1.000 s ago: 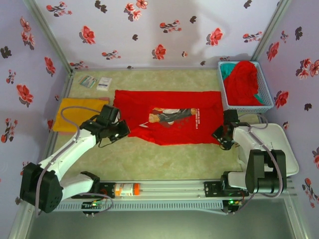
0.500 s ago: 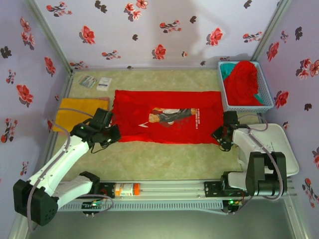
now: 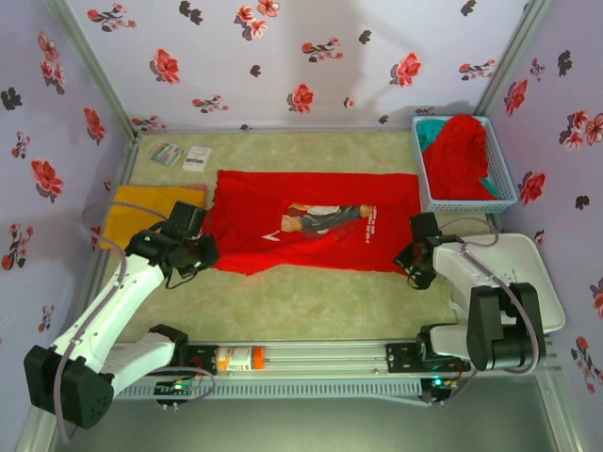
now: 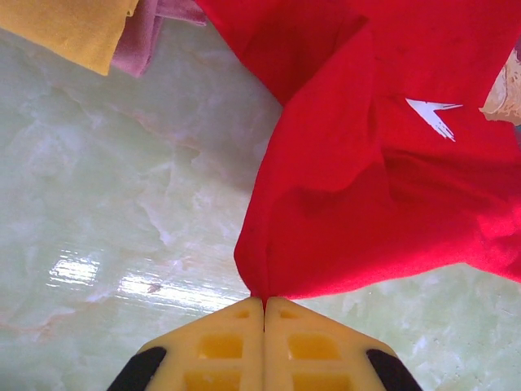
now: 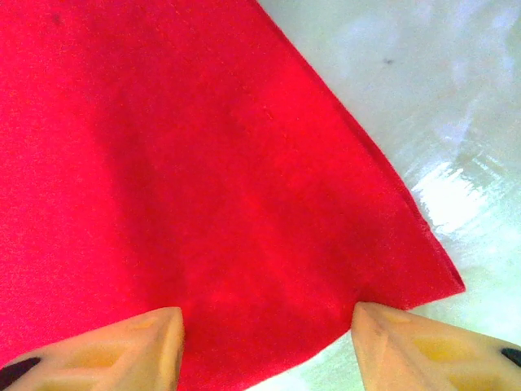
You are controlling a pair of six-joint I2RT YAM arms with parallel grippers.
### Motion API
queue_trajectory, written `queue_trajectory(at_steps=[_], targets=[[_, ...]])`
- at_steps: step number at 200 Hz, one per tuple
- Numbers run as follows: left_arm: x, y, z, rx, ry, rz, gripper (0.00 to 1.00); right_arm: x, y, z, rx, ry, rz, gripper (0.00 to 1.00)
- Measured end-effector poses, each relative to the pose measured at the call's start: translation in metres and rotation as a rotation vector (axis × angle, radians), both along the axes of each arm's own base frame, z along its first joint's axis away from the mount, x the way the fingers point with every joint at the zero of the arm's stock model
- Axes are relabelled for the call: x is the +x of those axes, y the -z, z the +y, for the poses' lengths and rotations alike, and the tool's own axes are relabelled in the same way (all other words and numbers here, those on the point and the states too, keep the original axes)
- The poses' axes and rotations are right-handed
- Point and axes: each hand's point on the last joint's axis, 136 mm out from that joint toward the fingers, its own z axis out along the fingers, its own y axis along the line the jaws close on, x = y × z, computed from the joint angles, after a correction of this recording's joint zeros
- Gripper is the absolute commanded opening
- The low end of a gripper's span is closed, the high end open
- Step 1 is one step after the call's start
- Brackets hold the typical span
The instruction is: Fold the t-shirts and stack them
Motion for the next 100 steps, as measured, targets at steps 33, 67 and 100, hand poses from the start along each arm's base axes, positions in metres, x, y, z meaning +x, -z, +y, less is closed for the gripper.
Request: queue_trajectory(at_steps=[33, 67, 100], targets=[[0.0000, 0.0000, 0.0000, 0.000, 0.000, 0.000, 0.00, -0.0007, 0.0017, -0.0007, -0.029, 0.000, 0.009, 0.52], [0.0035, -0.0019, -0.0016, -0.007, 0.000, -0.016, 0.00, -0.0030, 0.0021, -0.0037, -0.044, 0.017, 0.017, 0.38], [0.0046, -0.0024, -0.0021, -0.009, 0.001, -0.021, 0.00, -0.0035, 0.0026, -0.0059, -0.059, 0.010, 0.022, 0.17]])
